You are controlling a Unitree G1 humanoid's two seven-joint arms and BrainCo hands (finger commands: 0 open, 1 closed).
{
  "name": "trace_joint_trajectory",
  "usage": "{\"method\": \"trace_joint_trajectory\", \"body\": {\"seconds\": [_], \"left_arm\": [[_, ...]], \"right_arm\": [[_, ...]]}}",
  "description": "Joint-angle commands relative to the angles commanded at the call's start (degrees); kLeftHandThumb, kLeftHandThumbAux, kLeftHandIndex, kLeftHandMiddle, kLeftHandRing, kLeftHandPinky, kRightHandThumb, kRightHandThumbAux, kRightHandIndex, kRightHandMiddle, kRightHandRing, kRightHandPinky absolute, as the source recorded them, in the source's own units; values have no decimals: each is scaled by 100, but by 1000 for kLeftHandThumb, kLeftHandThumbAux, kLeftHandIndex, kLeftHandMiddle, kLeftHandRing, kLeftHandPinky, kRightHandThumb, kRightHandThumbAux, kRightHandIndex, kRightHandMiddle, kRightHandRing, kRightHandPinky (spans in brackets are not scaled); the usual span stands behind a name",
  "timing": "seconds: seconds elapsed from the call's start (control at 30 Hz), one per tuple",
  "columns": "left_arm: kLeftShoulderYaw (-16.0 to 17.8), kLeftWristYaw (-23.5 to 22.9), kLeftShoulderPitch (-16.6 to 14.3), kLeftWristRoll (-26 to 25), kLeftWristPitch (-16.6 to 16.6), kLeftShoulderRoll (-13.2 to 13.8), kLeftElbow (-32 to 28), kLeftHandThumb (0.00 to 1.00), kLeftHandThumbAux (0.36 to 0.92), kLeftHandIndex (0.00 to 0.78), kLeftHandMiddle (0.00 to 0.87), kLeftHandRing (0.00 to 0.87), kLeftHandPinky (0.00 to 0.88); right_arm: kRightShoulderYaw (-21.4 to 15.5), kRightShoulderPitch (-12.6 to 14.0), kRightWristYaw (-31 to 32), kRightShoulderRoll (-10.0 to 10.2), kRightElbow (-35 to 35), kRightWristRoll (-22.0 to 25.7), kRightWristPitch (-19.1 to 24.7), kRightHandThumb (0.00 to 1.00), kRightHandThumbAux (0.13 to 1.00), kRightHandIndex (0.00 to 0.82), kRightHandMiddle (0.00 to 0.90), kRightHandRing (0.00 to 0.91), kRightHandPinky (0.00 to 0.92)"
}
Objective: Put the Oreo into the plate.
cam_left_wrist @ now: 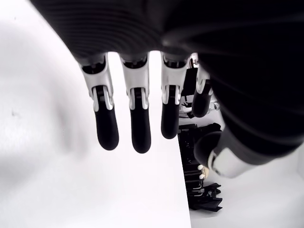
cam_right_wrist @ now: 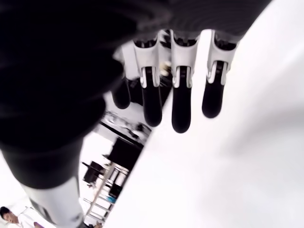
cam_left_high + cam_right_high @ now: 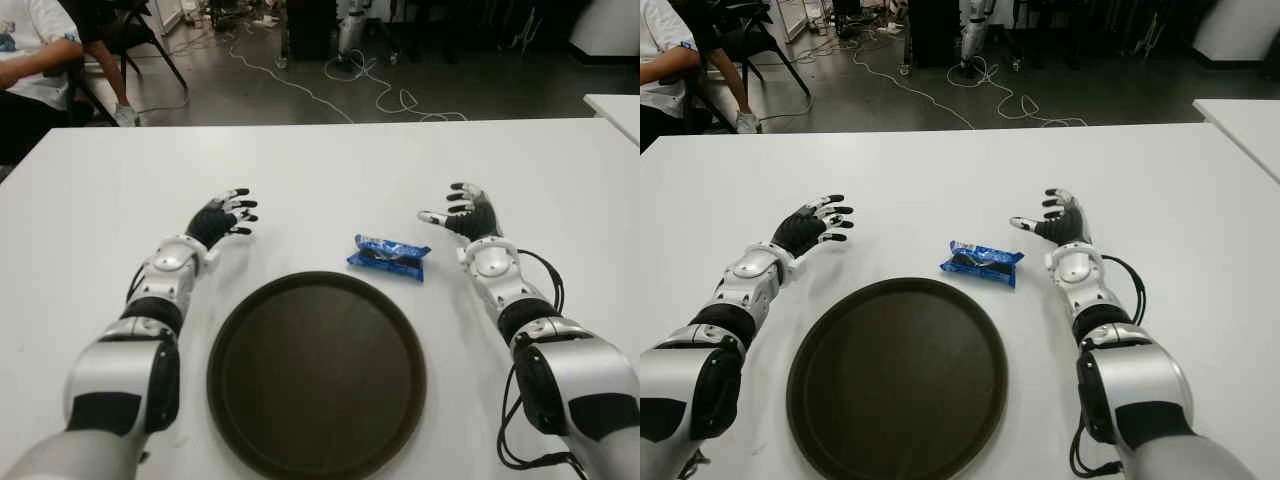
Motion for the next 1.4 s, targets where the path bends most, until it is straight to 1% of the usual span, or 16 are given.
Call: {"method": "trace_joint_trajectory", "body": {"seconds": [0.17,0.33,0.43,0.53,0.6,0.63,0.73,0.87,0.93,1.03,1.1,1.23,1.33,1.4], "left_arm": [[21,-3,13,-24,-17,-5,-4,0,648,148,224,274,336],[34,-27,18,-42,-6,-5,-9,0,638,149,222,269,334],[40,-31,20,-47,-4,-6,-12,0,634,151,223,267,326],[46,-27,17,-51,6,-8,-15,0,642,154,231,271,324],[52,-27,13,-57,17,-8,-15,0,646,156,234,271,321],[56,-27,10,-61,26,-8,-14,0,646,156,234,271,321],[63,-27,9,-68,34,-8,-10,0,635,154,230,267,320],[66,-32,7,-73,56,-6,-4,0,626,147,224,263,320],[65,-37,5,-73,61,-6,-2,0,627,146,223,262,318],[65,-44,-8,-74,78,-11,1,0,632,145,222,263,319],[62,-38,-13,-70,79,-15,1,0,634,146,223,264,320],[42,-12,-13,-47,71,-11,0,0,645,148,225,264,316],[32,0,-14,-37,64,-14,-1,0,642,149,228,266,318],[19,-15,-14,-24,55,-10,3,0,634,152,229,268,319]], "right_arm": [[150,34,-309,1,-63,-141,-268,0,818,234,270,277,302],[343,66,-574,-34,-145,-344,-498,0,845,234,263,261,285],[468,65,-700,-70,-197,-461,-585,0,849,225,257,254,282],[579,74,-826,-115,-271,-580,-699,0,841,209,248,251,281],[659,81,-917,-152,-362,-652,-792,0,827,199,239,243,263],[718,100,-985,-204,-489,-720,-873,0,824,197,237,241,259],[837,166,-1133,-309,-824,-872,-1003,0,808,183,219,222,243],[954,347,-1234,-460,-1355,-1048,-1055,0,803,171,207,217,255],[1025,451,-1281,-542,-1621,-1172,-997,0,802,167,205,216,252],[1222,665,-1323,-634,-2224,-1526,-601,0,793,160,200,208,226],[1287,774,-1216,-680,-2530,-1644,-374,0,781,153,196,202,215],[1446,858,-739,-797,-2923,-1833,146,0,766,142,188,195,180],[1545,902,-368,-871,-3156,-1946,483,0,759,136,182,186,151],[1833,869,389,-1044,-3327,-2173,807,0,757,125,173,172,128]]}}
